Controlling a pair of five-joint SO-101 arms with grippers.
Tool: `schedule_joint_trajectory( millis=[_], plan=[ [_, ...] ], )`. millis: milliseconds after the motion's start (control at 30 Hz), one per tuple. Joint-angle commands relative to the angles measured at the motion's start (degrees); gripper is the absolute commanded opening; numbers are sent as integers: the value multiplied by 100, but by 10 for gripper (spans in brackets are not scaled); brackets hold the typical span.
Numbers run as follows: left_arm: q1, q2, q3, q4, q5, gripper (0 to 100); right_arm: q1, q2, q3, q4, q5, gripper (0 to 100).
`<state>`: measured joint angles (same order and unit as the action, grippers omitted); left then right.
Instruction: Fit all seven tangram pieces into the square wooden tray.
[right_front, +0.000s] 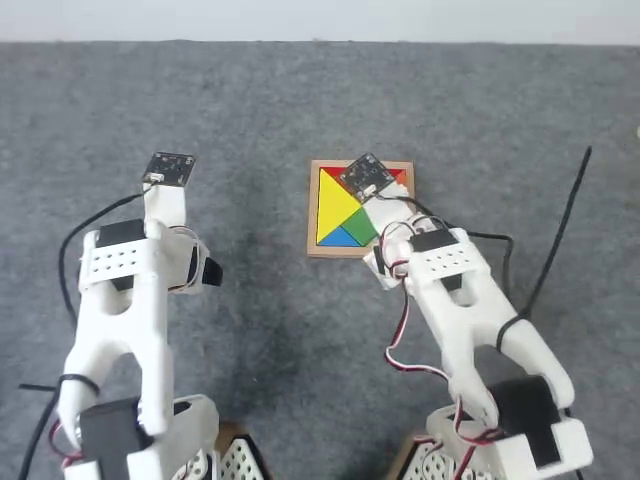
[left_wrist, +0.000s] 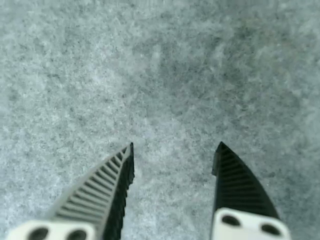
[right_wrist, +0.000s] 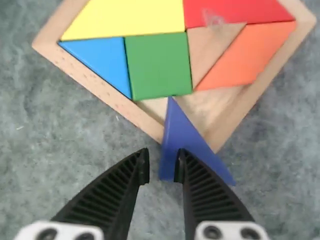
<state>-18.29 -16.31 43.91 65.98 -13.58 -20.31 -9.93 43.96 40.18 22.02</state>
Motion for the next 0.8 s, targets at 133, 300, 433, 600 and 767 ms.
schedule_joint_trajectory(
  millis=[133,300,433,600,767],
  plan=[
    [-9,-237,-13,-62,-62,250,-4,549,-563,-136,88,104],
    [-9,-237,-13,-79,-62,250,-31,1015,-967,-92,404,104],
    [-9,-237,-13,-88,-62,250,-119,1095,-1020,-92,721,104],
    [-9,-237,-13,-88,-62,250,-374,1095,-993,-92,914,104],
    [-9,-237,-13,-88,-62,250,-497,1068,-1029,-92,888,104]
  ],
)
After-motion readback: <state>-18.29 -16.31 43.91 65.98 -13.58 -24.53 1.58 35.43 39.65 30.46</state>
